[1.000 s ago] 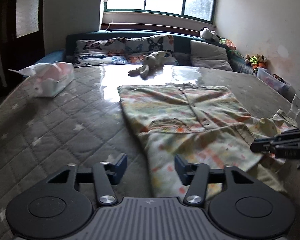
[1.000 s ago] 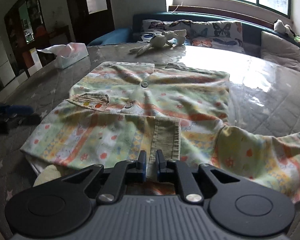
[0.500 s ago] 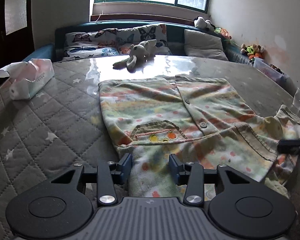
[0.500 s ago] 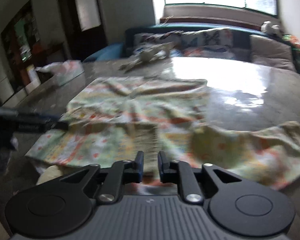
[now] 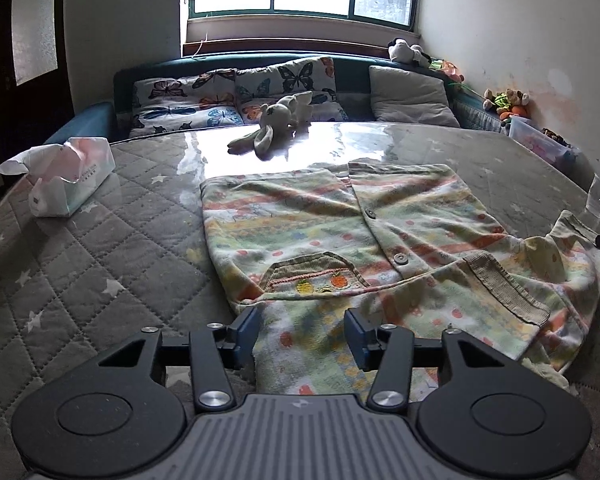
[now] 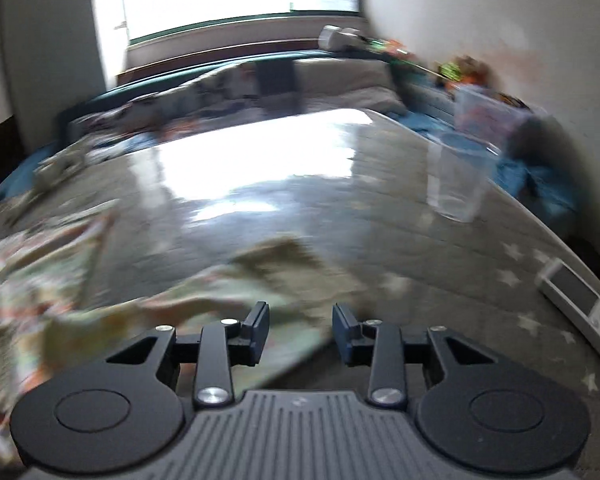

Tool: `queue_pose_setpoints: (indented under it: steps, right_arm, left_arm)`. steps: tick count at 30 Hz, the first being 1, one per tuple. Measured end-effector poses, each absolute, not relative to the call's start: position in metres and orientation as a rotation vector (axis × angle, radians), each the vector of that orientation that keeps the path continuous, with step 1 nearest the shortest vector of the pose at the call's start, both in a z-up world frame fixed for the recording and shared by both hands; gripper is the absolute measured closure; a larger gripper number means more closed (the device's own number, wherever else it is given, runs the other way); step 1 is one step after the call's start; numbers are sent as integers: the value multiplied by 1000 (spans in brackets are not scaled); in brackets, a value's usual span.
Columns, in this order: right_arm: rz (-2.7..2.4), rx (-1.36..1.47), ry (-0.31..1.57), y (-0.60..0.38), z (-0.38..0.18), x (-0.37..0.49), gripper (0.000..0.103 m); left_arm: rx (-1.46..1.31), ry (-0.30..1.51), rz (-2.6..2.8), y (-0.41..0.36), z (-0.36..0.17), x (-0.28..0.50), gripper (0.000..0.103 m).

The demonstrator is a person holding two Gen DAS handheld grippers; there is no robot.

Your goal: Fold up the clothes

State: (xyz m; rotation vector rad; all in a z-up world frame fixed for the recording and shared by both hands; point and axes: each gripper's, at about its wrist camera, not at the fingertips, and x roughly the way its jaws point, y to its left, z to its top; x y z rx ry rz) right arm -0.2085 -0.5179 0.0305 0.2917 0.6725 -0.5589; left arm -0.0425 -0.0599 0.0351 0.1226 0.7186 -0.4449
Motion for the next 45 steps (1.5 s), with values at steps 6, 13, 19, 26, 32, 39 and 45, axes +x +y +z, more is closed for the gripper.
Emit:
queue_pose_setpoints:
  steps: [6,13,19,26,32,39,45]
  right_arm:
    - [-596,362,651,-553,15,-214,62]
    - [-607,348,641,-557,11,-213,84]
    - [-628,389,609,-555,17,-224,96]
    - [-598,382,557,-542,37,-228,97]
    - [-464,338,478,-499,86,-227,97]
    - [-247,247,435,-425,129,-203,97]
    - [-69,174,437,-351,147,-168,97]
  left_arm:
    - [136,727,-431,-62,34,-43,49]
    - [144,727,-434,-65,34,-45,48]
    - [147,724,-434,-65,34,-47,46]
    - [142,711,-435,-63,36,-51,40]
    - [123,686,-433,-55,42,-54,37]
    - [83,650,-433,-37,49,-64,35]
    - [42,632,-415,-13,51,-73,34]
